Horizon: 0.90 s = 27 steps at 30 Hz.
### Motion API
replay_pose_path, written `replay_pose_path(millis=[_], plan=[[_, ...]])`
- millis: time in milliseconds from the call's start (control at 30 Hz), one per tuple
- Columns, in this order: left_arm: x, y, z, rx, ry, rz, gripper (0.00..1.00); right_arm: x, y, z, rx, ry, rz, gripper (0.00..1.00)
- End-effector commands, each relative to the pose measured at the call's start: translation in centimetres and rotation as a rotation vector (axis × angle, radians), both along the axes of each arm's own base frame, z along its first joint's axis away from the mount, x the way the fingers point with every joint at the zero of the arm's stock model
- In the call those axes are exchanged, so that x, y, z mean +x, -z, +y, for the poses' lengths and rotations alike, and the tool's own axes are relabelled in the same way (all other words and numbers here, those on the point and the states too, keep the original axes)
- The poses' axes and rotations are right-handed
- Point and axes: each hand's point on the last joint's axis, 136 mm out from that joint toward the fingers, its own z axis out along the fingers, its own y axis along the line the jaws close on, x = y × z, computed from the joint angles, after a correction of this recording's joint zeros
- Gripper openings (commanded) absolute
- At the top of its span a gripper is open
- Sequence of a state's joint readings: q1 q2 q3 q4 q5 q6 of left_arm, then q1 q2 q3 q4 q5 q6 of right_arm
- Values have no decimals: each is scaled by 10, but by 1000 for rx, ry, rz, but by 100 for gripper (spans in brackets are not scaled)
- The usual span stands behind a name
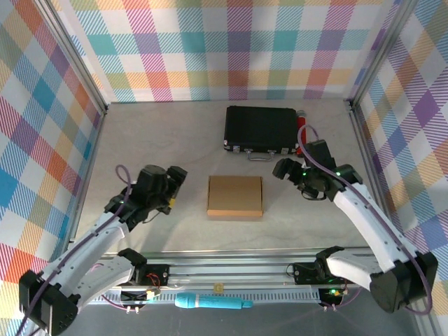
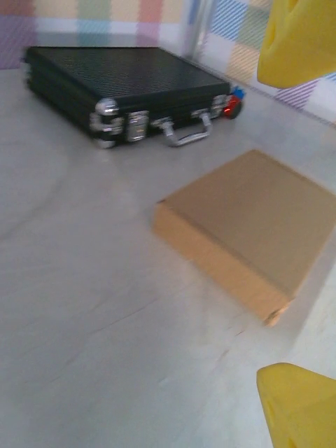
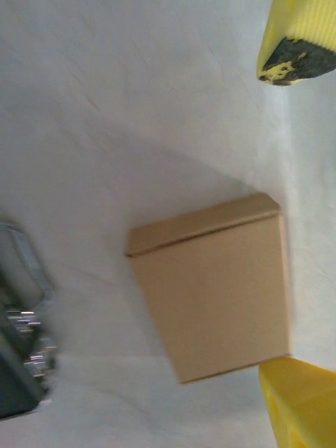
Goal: Fold the paper box
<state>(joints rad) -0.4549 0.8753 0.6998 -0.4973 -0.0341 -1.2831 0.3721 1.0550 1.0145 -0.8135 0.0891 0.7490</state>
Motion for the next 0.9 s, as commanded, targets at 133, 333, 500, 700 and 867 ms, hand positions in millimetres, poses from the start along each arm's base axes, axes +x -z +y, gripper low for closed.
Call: replay_pose_path(millis=[133, 333, 500, 700, 867], plan=[[-38, -30, 149, 755, -230, 93, 100, 18, -34, -88, -439, 177, -450, 99], [-12, -35, 169, 1180, -90, -126, 100, 34, 14, -96, -720, 34, -603, 99], [14, 18, 163, 1189, 13, -204, 100, 55, 72, -91, -658, -58, -489, 99], [52, 60, 152, 1124, 170, -194, 100, 98, 90, -77, -632, -143, -523, 99], [102, 64, 141, 1071, 238, -286, 100, 132, 81, -69, -596, -175, -640, 99]])
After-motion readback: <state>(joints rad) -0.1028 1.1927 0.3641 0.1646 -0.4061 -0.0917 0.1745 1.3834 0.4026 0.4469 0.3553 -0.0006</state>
